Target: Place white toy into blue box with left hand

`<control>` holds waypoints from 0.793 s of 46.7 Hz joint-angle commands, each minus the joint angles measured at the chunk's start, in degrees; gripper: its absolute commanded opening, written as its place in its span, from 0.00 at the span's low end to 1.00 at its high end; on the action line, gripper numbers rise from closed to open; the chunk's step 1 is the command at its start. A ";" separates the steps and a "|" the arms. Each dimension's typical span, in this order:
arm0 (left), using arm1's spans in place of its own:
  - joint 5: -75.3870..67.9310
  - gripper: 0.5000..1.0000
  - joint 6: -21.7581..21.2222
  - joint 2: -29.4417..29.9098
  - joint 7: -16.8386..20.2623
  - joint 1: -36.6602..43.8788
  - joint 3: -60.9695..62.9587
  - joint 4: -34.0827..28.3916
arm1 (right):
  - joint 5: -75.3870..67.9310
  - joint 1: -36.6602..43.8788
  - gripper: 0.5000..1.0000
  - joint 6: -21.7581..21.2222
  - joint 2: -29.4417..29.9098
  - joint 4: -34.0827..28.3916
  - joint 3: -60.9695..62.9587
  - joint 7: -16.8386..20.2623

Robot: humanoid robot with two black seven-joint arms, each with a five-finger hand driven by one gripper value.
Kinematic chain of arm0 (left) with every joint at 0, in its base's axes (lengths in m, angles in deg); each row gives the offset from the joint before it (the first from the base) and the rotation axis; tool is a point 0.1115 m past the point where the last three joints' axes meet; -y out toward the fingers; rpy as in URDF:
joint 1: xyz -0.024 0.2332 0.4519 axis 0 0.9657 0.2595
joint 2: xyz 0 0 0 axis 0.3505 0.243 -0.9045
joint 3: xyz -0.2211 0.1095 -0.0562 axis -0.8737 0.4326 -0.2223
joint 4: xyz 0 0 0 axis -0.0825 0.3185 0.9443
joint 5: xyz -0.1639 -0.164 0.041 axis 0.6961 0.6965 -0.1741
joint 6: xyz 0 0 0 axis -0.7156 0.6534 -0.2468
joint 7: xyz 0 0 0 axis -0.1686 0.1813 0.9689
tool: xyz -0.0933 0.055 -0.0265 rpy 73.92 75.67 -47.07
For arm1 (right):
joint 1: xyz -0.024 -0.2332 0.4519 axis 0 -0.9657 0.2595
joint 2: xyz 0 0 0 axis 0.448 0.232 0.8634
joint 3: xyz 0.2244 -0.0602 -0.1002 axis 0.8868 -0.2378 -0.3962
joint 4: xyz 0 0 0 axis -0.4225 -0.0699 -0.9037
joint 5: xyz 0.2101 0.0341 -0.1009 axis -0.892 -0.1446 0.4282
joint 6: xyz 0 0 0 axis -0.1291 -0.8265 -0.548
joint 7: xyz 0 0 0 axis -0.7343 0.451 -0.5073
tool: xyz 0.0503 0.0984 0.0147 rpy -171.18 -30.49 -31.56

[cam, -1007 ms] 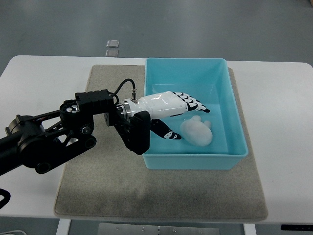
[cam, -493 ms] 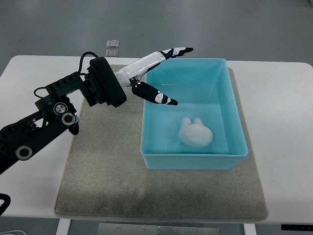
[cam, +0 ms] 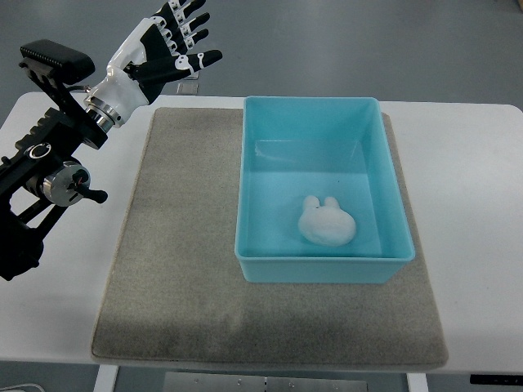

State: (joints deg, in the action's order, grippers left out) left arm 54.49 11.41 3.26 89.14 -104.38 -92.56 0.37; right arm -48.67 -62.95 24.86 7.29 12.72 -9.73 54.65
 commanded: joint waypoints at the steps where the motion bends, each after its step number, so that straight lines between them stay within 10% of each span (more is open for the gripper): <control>1: 1.03 0.99 -2.03 0.07 -3.04 0.18 -0.46 -1.77 | -0.06 0.00 0.87 0.00 0.00 0.00 -0.05 0.03; 21: 29.33 0.99 0.77 -0.02 -3.57 0.53 -3.45 -14.25 | -0.06 0.00 0.87 0.00 0.00 0.00 -0.05 -0.06; 37: 29.60 0.99 12.20 -0.11 -3.57 0.88 -6.35 -25.42 | -0.06 0.00 0.87 0.00 0.00 0.00 -0.05 -0.06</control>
State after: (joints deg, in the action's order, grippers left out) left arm 84.10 22.72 3.22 85.57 -103.51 -98.22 -23.25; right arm -48.67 -62.95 24.86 7.29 12.73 -9.76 54.64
